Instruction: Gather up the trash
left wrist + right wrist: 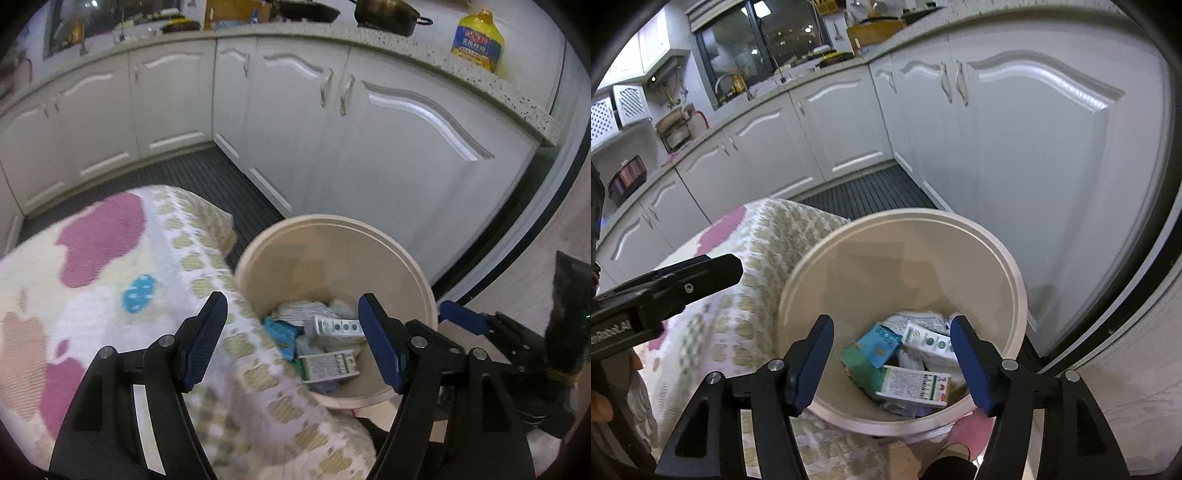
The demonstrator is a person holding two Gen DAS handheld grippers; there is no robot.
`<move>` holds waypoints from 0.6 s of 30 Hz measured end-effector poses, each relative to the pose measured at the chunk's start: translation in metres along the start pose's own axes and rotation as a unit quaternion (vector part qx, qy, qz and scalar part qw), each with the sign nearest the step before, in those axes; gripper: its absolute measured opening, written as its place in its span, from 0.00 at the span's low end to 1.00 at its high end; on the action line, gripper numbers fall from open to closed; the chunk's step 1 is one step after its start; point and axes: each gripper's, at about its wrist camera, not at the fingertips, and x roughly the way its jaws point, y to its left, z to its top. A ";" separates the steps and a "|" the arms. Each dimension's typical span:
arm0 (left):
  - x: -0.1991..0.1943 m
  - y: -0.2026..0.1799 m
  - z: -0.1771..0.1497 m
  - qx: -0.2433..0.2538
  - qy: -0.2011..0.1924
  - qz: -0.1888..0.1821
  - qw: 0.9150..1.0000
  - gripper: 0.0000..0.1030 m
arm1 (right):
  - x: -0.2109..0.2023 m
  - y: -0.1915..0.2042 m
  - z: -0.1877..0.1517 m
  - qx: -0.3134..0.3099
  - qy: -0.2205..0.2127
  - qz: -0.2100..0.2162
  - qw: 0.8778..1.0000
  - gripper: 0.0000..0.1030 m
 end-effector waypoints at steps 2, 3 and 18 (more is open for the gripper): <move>-0.013 0.001 -0.002 0.003 -0.010 0.025 1.000 0.70 | -0.009 0.007 0.000 0.001 -0.012 0.005 1.000 0.62; -0.020 0.001 -0.003 0.005 -0.015 0.039 0.999 0.70 | -0.014 0.010 0.000 0.001 -0.018 0.007 1.000 0.63; -0.127 0.023 -0.030 0.004 -0.118 0.115 0.986 0.70 | -0.081 0.085 0.000 -0.032 -0.108 0.024 0.993 0.82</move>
